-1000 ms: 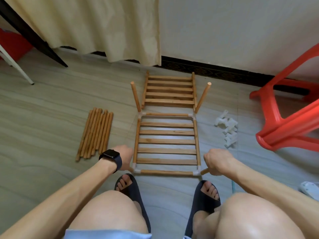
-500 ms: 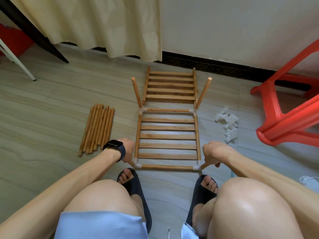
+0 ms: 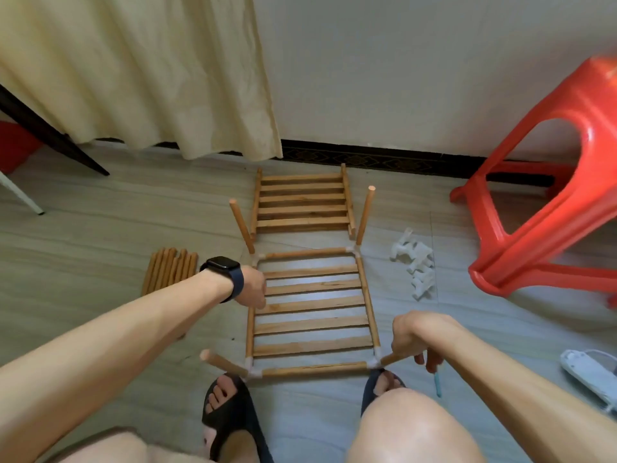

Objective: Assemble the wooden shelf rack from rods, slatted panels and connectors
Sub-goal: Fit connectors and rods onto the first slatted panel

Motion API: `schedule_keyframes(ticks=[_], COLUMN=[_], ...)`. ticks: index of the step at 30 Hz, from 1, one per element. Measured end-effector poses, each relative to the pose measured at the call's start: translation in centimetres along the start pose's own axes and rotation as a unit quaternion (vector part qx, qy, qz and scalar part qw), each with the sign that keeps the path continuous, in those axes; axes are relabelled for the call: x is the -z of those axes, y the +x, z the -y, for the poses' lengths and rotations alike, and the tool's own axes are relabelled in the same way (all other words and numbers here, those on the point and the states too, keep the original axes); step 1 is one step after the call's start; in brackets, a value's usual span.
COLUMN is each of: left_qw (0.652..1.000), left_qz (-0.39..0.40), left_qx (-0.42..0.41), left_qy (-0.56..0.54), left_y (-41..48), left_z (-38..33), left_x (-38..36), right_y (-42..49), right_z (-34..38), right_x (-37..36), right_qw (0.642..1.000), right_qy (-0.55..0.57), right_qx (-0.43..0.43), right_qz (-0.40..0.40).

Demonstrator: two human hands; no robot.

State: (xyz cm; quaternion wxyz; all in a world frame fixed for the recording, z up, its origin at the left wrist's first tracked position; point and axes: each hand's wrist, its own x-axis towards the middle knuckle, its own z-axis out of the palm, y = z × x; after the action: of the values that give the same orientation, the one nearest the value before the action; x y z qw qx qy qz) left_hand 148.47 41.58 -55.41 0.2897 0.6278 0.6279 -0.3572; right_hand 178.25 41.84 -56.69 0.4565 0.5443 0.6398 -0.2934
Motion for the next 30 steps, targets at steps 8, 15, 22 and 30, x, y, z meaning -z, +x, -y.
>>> schedule_keyframes(ticks=[8,15,22,30], left_qw=[0.992,0.994,0.99,0.992], left_qz=[-0.072,-0.035,-0.039,-0.006], left_qx=[-0.075,-0.036,-0.042,-0.032], left_qy=[-0.076,-0.102,-0.125,-0.121], left_y=[10.1,17.8,18.0,16.9], left_z=[-9.1,-11.5,-12.4,-12.0], left_x=[0.4,-10.2,-13.2,-13.1], right_y=[8.0,17.1,22.0,21.0], right_z=[-6.9,-10.7,-10.6,-9.6], right_x=[1.7,0.9,0.0,-1.9], right_qw=[0.969,0.954,0.955,0.953], right_qy=[0.217,0.232,0.229,0.227], right_qx=[0.037,-0.041,-0.037,-0.007], right_qz=[-0.109,-0.187,-0.184,-0.203])
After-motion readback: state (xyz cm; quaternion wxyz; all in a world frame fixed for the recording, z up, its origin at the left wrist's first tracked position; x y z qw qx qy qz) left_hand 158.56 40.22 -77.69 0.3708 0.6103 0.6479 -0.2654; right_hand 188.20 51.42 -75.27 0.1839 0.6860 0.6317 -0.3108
